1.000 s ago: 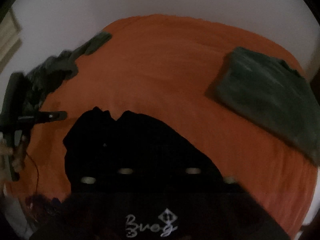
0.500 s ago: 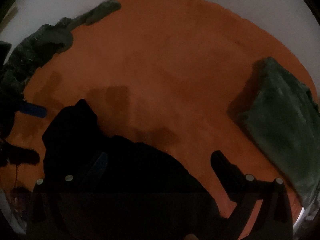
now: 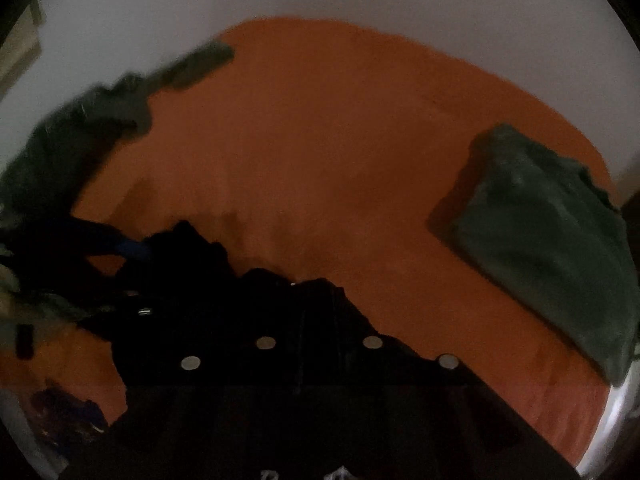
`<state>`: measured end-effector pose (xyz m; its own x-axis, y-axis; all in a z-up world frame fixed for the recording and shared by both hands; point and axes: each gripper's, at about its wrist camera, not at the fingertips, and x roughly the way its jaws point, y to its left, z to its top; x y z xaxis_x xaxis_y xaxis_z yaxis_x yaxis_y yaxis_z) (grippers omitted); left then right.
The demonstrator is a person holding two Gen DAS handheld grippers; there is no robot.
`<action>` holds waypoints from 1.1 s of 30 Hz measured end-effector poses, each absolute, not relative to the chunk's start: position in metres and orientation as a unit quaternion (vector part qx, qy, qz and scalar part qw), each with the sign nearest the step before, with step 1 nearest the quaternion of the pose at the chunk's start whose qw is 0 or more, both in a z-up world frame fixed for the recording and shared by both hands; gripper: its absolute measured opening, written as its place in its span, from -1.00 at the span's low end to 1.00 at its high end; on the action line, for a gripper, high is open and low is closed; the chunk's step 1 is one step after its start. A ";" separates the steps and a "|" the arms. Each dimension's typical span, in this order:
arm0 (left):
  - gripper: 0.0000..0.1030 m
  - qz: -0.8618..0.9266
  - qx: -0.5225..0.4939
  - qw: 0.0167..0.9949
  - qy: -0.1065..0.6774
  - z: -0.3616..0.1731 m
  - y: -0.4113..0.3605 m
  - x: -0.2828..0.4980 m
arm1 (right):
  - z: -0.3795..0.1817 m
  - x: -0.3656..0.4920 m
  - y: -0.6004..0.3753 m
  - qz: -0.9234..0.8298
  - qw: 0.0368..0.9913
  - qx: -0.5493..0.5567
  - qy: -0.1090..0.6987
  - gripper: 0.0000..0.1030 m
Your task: Fold clothes
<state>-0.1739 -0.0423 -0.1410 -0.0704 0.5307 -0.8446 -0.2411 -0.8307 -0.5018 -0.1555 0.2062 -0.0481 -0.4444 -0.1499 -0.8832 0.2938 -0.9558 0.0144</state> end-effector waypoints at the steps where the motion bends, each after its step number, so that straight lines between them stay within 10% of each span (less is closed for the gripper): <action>1: 0.79 0.727 -0.624 0.263 -0.114 -0.140 -0.042 -0.176 | -0.037 -0.148 0.211 -0.855 0.125 0.500 0.060 -0.80; 5: 0.44 0.735 -0.617 0.254 -0.122 -0.142 -0.039 -0.178 | 0.002 -0.117 0.233 -0.881 0.107 0.461 0.014 -0.80; 7: -0.28 0.728 -0.627 0.249 -0.122 -0.149 -0.035 -0.176 | 0.017 -0.101 0.242 -0.890 0.100 0.444 -0.010 -0.80; 9: -0.49 0.737 -0.621 0.238 -0.121 -0.144 -0.035 -0.173 | 0.025 -0.086 0.246 -0.896 0.094 0.432 -0.026 -0.80; 33: -0.62 0.908 -0.375 0.155 -0.101 0.159 -0.087 -0.040 | 0.206 0.040 0.234 -0.951 0.032 0.299 -0.069 -0.80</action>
